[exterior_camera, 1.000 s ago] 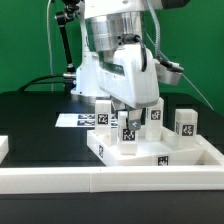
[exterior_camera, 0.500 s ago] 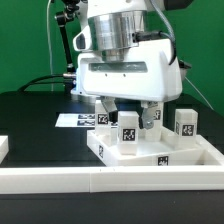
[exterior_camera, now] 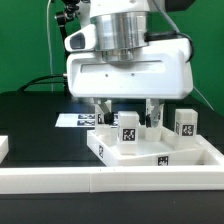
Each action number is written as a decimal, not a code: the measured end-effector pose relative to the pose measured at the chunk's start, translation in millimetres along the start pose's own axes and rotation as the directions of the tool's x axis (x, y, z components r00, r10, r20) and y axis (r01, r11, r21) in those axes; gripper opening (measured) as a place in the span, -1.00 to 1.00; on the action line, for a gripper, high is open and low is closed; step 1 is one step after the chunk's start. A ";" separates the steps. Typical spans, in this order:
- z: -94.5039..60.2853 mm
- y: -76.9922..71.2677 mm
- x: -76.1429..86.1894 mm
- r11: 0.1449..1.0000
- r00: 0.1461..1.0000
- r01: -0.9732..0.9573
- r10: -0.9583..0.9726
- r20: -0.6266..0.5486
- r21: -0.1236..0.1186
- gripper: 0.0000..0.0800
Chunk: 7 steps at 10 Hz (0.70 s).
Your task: Assemble square table
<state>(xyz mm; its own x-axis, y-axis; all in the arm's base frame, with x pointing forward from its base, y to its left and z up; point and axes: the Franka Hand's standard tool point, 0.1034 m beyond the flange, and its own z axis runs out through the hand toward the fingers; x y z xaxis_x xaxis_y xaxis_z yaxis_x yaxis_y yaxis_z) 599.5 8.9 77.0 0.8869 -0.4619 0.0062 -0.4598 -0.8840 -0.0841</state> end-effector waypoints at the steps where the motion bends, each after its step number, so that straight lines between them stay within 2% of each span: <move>1: -0.2 0.5 0.4 0.996 0.996 0.086 -0.086 -0.002 -0.006 0.62; 5: -0.5 -0.3 0.5 0.924 0.924 0.383 -0.383 0.000 -0.016 0.62; 6: -0.5 -0.1 0.7 0.896 0.896 0.444 -0.444 0.001 -0.016 0.41; 7: -0.2 -0.4 0.2 0.909 0.909 0.417 -0.417 0.001 -0.014 0.07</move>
Offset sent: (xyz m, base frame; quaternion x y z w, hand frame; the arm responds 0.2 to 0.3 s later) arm 0.0045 0.0003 0.0040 -0.0167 -0.0013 -0.2203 0.9753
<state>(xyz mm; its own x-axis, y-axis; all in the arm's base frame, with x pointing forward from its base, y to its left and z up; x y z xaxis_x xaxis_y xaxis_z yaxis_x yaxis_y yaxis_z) 599.9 9.1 77.2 0.9979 -0.0509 0.0398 -0.0485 -0.9971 -0.0594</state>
